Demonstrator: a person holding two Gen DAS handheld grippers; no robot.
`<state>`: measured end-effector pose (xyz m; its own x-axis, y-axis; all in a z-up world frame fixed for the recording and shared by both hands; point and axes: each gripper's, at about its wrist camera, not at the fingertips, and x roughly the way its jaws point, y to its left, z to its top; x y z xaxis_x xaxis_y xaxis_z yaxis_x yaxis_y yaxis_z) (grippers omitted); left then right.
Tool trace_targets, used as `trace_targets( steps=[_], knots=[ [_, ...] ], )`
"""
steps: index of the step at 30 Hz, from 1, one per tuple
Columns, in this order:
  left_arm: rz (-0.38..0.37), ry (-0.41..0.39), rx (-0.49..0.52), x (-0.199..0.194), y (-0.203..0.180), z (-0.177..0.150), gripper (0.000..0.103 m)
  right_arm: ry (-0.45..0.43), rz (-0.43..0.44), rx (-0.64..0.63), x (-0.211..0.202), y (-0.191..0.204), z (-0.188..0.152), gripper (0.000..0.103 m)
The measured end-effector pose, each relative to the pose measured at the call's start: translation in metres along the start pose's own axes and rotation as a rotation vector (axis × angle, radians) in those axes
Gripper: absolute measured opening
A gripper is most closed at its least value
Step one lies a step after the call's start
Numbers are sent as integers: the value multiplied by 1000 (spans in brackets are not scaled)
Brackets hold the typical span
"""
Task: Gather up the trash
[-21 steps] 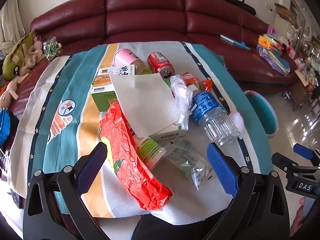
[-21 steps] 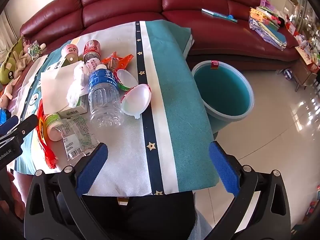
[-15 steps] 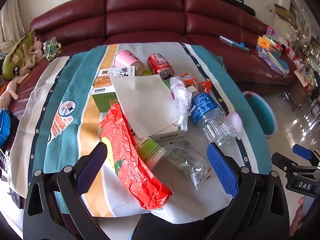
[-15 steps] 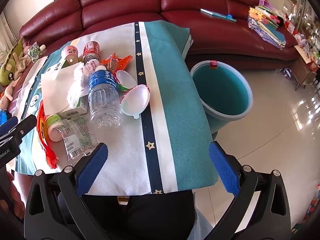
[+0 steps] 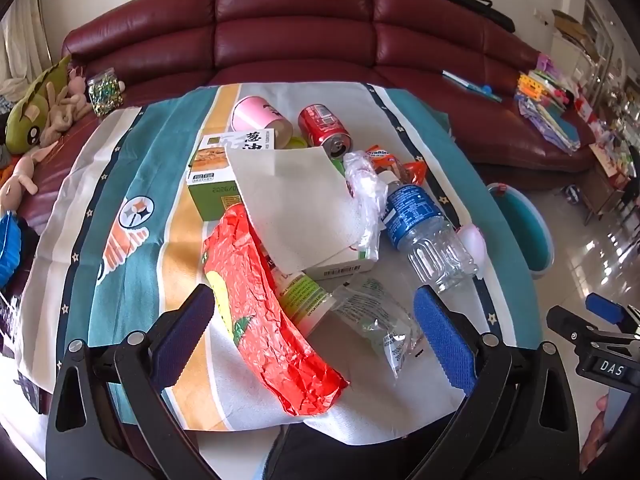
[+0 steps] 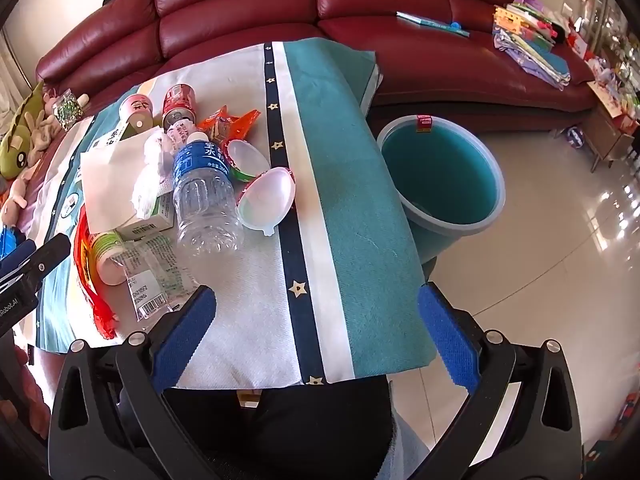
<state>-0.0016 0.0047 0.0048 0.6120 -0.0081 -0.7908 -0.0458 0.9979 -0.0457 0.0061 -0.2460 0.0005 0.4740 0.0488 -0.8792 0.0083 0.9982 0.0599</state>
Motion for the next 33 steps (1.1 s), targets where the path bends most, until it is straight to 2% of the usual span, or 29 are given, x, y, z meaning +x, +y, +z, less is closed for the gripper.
trace_targets(
  steps=[33],
  knots=[
    [10,28,-9,11,3,-3,99,26,-2,7,10,1,-2,97]
  ],
)
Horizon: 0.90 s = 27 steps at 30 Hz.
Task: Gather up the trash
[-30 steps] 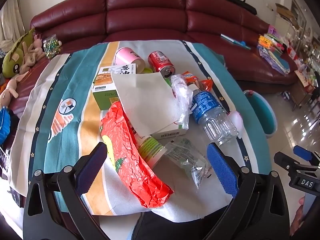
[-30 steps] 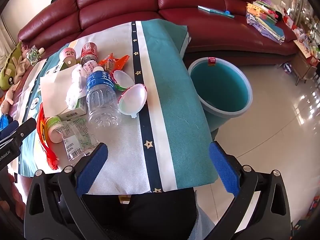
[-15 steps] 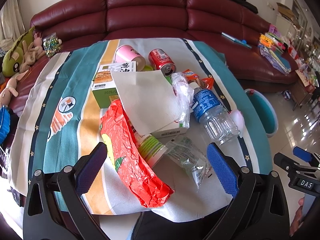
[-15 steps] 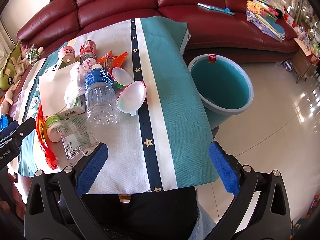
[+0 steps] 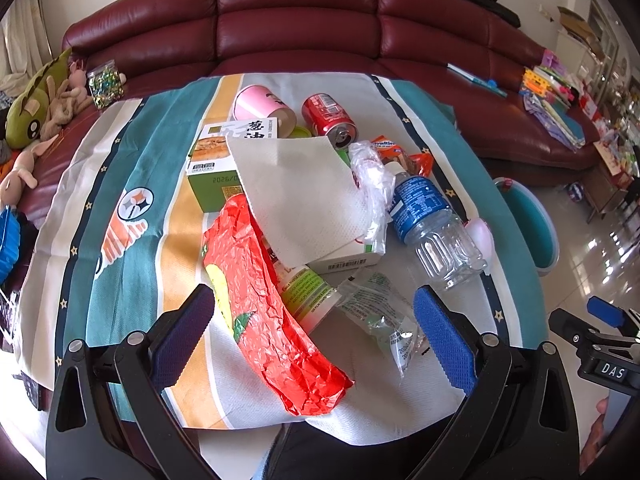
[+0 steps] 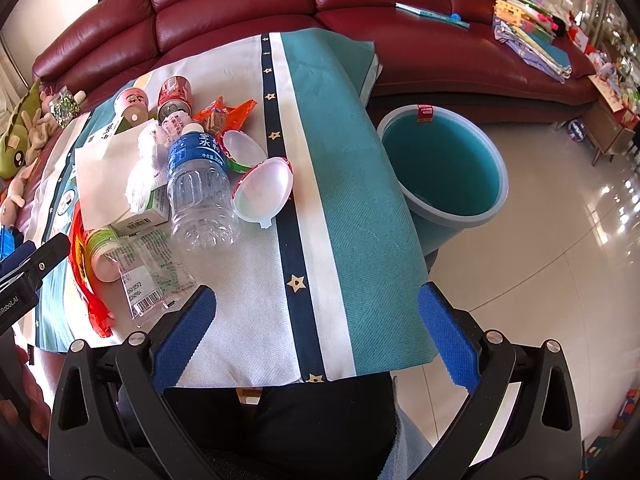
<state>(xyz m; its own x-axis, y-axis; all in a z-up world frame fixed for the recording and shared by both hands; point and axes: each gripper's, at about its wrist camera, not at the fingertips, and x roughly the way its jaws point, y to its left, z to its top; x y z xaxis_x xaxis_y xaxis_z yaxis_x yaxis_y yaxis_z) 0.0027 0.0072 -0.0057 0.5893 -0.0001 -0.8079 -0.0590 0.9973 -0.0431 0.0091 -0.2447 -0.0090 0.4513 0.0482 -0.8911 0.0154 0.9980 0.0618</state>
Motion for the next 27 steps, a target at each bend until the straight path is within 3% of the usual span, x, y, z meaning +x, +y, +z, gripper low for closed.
trace_targets(
  steps=[27],
  knots=[
    [-17,4,24,13,-2,11,99,2,-18,-35,7,1,12,97]
  ],
)
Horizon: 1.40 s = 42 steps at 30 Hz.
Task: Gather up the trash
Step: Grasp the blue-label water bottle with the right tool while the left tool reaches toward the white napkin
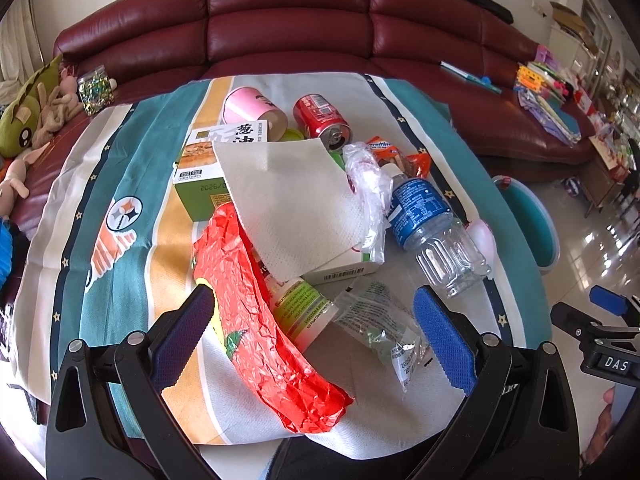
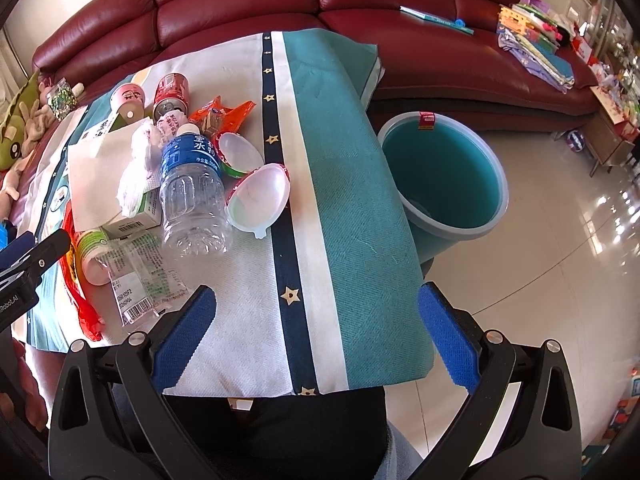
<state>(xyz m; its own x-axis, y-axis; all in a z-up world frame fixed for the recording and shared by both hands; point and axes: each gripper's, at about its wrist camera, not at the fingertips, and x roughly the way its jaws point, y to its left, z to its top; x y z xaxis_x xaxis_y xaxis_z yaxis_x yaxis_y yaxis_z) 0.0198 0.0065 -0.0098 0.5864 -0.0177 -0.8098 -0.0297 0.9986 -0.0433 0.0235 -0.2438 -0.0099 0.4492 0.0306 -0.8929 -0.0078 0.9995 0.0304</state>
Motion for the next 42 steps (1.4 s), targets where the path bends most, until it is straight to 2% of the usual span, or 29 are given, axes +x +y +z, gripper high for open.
trace_targets(
  steps=[10,15,19,21,23,25,31,36,38,39,41,42],
  knots=[
    [-30,-3,6,16,21,26,99,17,97,-41,7,12,33,97],
    [-33,18,-52,29,45,34,99,46,139,-52,21,24,53,97],
    [-72,46,-113,43,66,34,99,73,186,-71,39,42,65,97],
    [-91,57,-148,50,77,34,99,87,201,-80,49,52,70,93],
    [-104,54,-171,52,86,33,99,105,230,-87,57,61,75,77],
    [-119,54,-176,54,90,34,99,126,256,-98,65,69,80,71],
    [-149,73,-113,63,82,44,96,200,288,-113,91,82,91,69],
    [-169,106,-95,80,81,57,85,245,298,-132,108,94,94,69],
    [-175,114,-91,85,80,60,71,262,305,-140,114,99,93,69],
    [-178,122,-82,88,79,62,69,270,309,-143,117,101,92,69],
    [-180,137,-61,93,75,64,54,284,315,-141,123,104,92,69],
    [-180,141,-49,95,73,65,52,290,323,-139,125,106,92,69]
  ],
)
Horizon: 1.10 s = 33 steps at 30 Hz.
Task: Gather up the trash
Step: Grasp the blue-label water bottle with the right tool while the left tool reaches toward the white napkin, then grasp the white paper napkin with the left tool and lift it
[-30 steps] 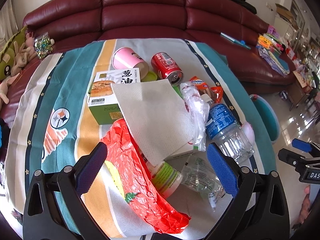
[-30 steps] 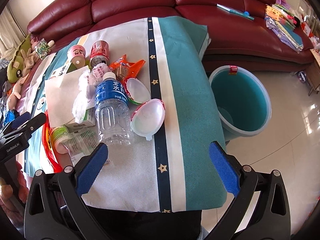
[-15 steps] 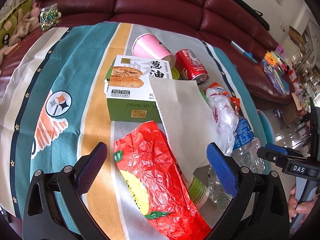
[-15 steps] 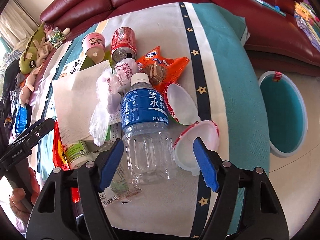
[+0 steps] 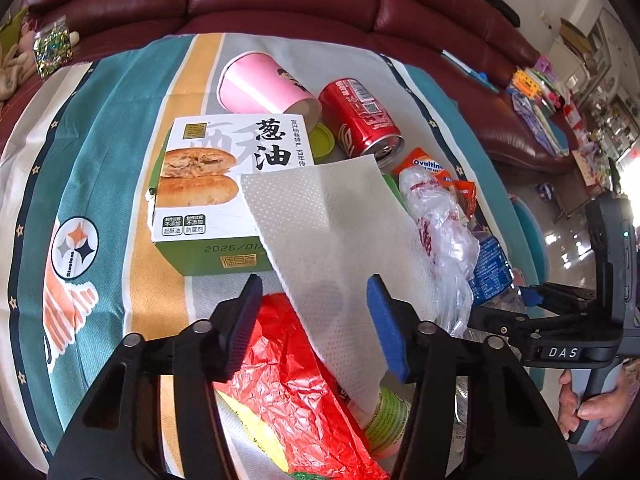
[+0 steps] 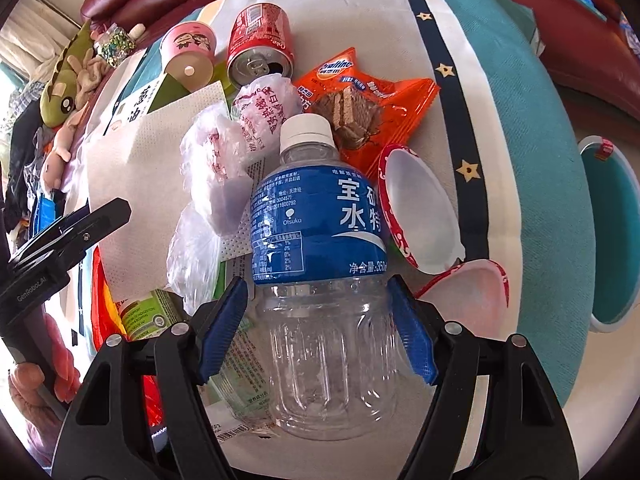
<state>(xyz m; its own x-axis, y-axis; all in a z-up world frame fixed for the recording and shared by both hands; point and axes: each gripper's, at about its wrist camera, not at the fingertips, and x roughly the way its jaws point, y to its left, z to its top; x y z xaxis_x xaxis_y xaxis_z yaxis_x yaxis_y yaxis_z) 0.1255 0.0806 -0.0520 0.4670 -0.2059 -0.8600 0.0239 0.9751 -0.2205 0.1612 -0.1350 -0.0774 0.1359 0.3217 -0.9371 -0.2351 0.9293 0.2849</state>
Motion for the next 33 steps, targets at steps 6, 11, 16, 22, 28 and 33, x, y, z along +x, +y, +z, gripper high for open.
trace_targets(
  steps=[6,11,16,22,28,33],
  knots=[
    [9,37,42,13,-13,4,44,18,21,7,12,-1,3,69],
    [25,10,51,15,-21,6,24,-7,27,-8,12,-1,-1,62],
    [48,-63,59,-11,-29,8,5,-41,65,0,1,1,-4,62],
    [45,-104,71,-34,-35,14,4,-71,123,2,-18,0,-7,62],
    [25,-25,124,-14,-48,4,4,-54,124,-10,-15,4,-12,62],
    [53,-16,99,-6,-46,0,4,-115,117,-1,-37,-4,-12,62]
  ],
)
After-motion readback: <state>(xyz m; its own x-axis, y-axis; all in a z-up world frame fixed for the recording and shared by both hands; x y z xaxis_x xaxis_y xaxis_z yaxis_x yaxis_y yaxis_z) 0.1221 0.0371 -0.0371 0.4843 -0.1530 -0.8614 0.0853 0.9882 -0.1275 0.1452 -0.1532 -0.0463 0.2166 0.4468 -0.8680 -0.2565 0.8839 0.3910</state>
